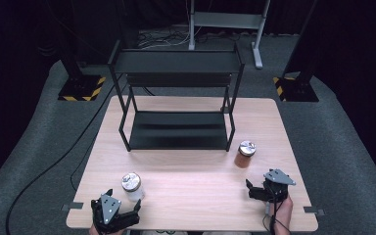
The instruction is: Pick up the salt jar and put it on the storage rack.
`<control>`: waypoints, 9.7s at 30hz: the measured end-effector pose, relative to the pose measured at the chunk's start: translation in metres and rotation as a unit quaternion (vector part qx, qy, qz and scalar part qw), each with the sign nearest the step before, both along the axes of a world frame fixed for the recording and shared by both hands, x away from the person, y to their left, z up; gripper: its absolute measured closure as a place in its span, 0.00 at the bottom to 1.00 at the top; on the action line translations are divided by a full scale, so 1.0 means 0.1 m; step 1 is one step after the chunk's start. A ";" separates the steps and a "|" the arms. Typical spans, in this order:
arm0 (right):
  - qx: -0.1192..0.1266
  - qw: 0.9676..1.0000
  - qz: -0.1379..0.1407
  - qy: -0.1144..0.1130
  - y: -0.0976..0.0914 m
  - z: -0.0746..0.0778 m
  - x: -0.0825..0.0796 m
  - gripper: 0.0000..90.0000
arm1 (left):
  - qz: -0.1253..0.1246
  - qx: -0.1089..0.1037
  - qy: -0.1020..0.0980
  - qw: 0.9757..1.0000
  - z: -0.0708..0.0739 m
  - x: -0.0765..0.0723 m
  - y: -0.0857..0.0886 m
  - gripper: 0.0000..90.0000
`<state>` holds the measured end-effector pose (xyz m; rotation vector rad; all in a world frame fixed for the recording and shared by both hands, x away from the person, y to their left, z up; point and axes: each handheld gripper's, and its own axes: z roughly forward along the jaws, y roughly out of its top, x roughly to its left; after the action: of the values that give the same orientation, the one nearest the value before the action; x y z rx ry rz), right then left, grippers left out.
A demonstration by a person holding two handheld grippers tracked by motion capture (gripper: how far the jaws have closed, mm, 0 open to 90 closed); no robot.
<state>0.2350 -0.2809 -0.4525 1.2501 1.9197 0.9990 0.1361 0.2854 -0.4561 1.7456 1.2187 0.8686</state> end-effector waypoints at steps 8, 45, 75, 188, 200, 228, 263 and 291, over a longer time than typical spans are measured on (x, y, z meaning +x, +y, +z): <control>-0.002 1.000 0.000 0.002 0.01 0.00 0.01 0.00 | -0.005 0.004 0.010 1.000 0.02 0.06 -0.01 0.00; 0.000 1.000 0.006 0.008 -0.01 0.02 0.03 0.00 | -0.019 -0.035 0.030 0.999 -0.01 0.45 -0.03 0.22; -0.001 1.000 0.007 0.009 -0.01 0.02 0.03 0.00 | -0.031 -0.037 0.031 0.998 -0.03 0.45 0.06 0.34; -0.003 1.000 0.011 0.012 -0.01 0.03 0.05 0.00 | -0.149 0.039 0.098 0.983 1.69 1.82 0.15 0.34; -0.002 1.000 0.009 0.013 -0.01 0.03 0.05 0.00 | -0.151 0.037 0.100 0.983 1.81 1.96 0.16 0.34; -0.003 1.000 0.010 0.014 -0.01 0.03 0.05 0.00 | -0.156 0.071 0.099 0.980 2.17 2.25 -0.05 0.34; -0.001 1.000 0.012 0.019 -0.02 0.04 0.07 0.00 | -0.165 0.092 0.103 0.977 2.53 2.50 -0.26 0.34; -0.002 1.000 0.012 0.019 -0.02 0.04 0.07 0.00 | -0.170 0.120 0.100 0.973 2.88 2.58 -0.37 0.34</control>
<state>0.2422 -0.2825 -0.4487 1.2540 1.9691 0.9893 0.3939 0.2483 -0.1685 2.2020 0.9240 0.6666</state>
